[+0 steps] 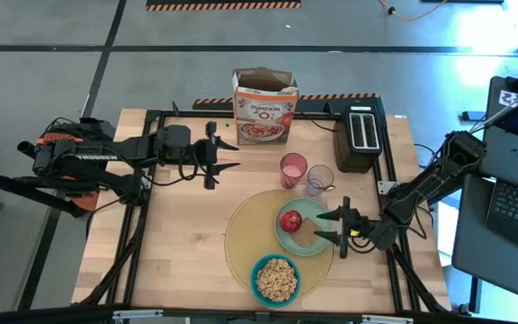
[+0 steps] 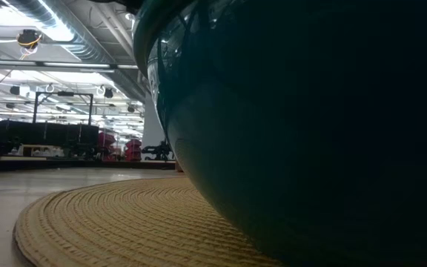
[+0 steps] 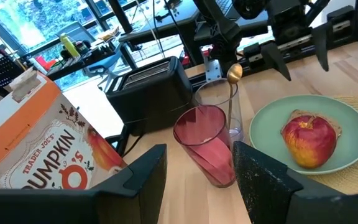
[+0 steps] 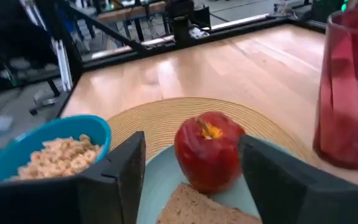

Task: Arrange a breakfast setting
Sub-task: Adjust the apple on the plate

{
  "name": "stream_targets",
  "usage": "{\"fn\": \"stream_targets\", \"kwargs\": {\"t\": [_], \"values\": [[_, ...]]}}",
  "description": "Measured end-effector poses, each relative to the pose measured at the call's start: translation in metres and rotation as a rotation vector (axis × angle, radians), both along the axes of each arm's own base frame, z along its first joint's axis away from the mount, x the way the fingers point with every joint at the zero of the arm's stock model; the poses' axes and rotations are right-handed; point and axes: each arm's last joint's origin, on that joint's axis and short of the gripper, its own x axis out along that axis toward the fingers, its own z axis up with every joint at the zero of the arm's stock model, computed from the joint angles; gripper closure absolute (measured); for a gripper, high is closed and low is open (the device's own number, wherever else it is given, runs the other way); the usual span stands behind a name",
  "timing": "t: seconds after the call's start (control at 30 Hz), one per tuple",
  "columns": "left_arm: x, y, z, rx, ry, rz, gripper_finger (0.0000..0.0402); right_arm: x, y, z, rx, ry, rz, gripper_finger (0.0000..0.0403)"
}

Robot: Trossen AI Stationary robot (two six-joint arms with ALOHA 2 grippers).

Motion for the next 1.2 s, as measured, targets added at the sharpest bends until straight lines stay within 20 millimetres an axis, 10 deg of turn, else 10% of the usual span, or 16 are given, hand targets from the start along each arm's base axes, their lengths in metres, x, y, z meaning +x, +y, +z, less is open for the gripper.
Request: {"fn": "stream_targets", "kwargs": {"t": [0.43, 1.2], "values": [[0.0, 0.0, -0.002, -0.008, 0.016, 0.002, 0.0227, 0.065, -0.001, -0.002, -0.199, 0.288, 0.124, 0.0071], [-0.001, 0.0, -0.002, -0.023, 0.018, 0.007, 0.0227, 0.086, -0.018, -0.01, -0.145, 0.272, 0.056, 0.0015]]}}
